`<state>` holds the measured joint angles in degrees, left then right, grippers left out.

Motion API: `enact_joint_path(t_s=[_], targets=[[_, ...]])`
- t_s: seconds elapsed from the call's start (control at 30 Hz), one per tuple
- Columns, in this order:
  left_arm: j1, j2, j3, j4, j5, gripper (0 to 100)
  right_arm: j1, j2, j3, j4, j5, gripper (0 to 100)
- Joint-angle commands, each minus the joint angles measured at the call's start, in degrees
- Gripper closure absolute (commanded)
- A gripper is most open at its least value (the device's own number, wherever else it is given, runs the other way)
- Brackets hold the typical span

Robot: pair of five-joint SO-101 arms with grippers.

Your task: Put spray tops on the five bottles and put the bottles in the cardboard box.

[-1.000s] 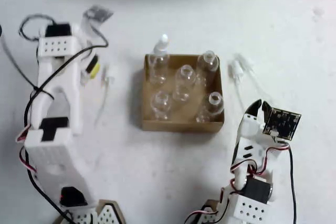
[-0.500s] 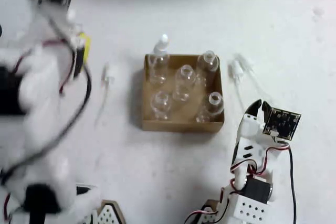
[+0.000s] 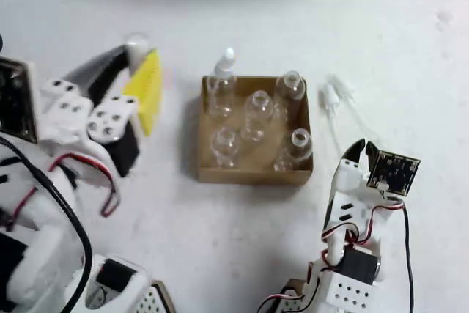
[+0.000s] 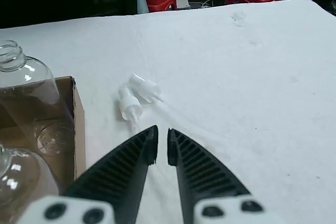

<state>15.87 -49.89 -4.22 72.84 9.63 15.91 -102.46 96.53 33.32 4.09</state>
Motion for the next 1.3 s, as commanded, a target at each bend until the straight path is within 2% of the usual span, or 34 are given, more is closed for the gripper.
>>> enact_joint_path(t_s=[0.0, 0.2, 0.37, 0.53, 0.73, 1.1, 1.27], targets=[[4.79, -6.2, 17.58, -17.32, 3.25, 98, -0.22, -0.13, 0.35, -1.19, 0.09, 97.8], [10.51, -11.82, 36.22, -31.82, 3.25, 98, -0.22, -0.13, 0.35, -1.27, 0.09, 97.8], [10.59, -10.42, 42.37, -41.05, 3.25, 98, -0.22, -0.13, 0.35, -1.36, 0.09, 97.8], [10.51, -5.32, 42.29, -41.76, 3.16, 98, -0.22, -0.13, 0.35, -1.45, 0.09, 97.8], [10.42, -3.38, 42.37, -43.6, -2.64, 98, -0.22, -0.13, 0.35, -1.54, 0.09, 97.8], [8.04, -2.86, 42.9, -44.04, -2.64, 98, -0.22, -0.13, 0.35, -1.54, 0.09, 97.8], [8.04, -2.86, 45.89, -50.81, -2.81, 98, -0.22, -0.13, 0.35, -1.54, 0.09, 97.8]])
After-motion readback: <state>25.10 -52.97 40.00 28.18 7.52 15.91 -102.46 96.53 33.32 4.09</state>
